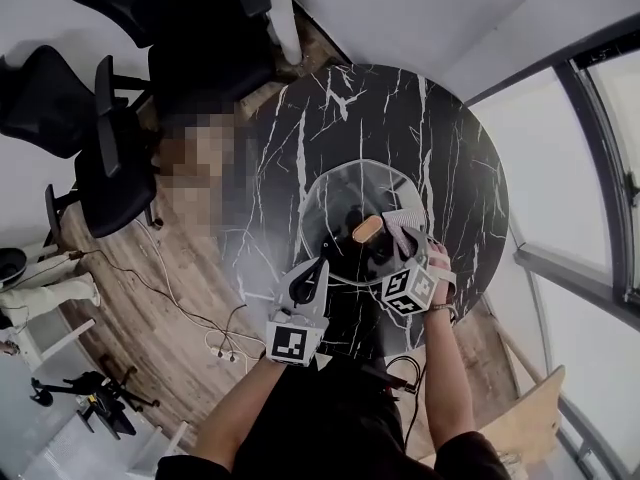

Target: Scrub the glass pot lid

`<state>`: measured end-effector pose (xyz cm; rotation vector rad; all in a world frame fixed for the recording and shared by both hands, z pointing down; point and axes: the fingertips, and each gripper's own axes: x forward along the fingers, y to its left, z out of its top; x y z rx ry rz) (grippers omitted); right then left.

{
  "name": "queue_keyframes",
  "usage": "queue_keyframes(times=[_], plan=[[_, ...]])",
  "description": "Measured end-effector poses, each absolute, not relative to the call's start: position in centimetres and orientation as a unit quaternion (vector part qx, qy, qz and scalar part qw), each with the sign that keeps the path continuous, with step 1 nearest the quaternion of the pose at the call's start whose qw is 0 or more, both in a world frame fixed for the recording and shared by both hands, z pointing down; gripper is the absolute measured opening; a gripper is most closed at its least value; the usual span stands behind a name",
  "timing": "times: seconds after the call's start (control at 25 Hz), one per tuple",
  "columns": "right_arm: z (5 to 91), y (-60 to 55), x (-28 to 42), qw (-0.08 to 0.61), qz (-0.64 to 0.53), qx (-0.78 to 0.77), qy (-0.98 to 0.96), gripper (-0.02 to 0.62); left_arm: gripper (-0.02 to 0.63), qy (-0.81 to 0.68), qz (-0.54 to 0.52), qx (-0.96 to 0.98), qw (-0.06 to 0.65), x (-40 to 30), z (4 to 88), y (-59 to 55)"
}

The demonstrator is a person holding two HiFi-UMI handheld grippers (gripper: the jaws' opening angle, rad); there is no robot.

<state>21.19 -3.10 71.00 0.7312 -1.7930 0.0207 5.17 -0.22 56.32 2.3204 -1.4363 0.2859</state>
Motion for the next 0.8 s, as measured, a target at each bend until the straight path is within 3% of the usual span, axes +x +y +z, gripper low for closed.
queue_keyframes(times=[0.8], plan=[[71.1, 3.0, 18.8, 0.538, 0.182, 0.415, -0.711, 0.071, 0.002, -0.475, 0.077, 0.858, 0.181, 1.3, 53.6, 1.5]])
